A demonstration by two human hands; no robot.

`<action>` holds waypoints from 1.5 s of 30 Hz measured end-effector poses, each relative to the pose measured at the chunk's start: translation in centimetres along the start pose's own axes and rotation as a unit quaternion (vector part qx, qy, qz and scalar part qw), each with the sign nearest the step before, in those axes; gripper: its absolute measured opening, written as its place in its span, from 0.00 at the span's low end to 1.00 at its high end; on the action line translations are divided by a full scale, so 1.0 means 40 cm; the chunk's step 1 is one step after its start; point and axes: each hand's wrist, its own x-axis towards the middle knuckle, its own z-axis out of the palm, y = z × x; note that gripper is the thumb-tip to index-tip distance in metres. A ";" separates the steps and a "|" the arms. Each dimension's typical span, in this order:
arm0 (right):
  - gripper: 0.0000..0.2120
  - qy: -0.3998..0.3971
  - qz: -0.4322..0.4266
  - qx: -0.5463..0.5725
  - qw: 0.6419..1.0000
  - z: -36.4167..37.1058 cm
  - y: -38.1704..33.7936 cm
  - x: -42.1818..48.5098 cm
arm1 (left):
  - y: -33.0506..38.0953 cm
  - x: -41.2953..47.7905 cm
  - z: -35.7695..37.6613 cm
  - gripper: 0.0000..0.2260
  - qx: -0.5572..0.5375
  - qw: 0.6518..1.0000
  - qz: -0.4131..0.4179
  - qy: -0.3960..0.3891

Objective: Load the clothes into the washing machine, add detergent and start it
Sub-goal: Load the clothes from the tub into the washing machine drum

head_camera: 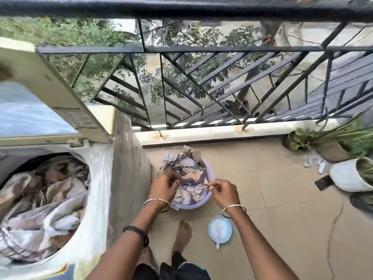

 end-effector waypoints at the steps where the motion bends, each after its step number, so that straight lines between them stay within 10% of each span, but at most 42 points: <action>1: 0.06 -0.006 0.009 -0.001 1.000 0.002 0.017 0.021 | -0.004 0.017 0.019 0.06 0.008 1.000 -0.010 -0.001; 20: 0.09 -0.107 0.106 -0.118 0.982 0.458 0.414 0.404 | -0.437 0.352 0.477 0.10 0.094 0.992 -0.086 -0.022; 26: 0.44 -0.175 0.085 -0.229 0.954 0.595 0.524 0.543 | -0.593 0.422 0.594 0.13 0.131 0.987 -0.087 -0.043; 32: 0.14 -0.066 0.032 -0.386 0.920 0.633 0.518 0.579 | -0.664 0.422 0.607 0.17 0.137 0.985 -0.089 -0.062; 39: 0.10 0.032 0.070 -0.073 0.994 0.478 0.387 0.501 | -0.580 0.375 0.521 0.21 0.128 0.980 -0.113 -0.102; 45: 0.06 0.023 0.046 0.177 0.983 0.354 0.255 0.361 | -0.434 0.334 0.426 0.30 0.119 0.980 -0.093 -0.126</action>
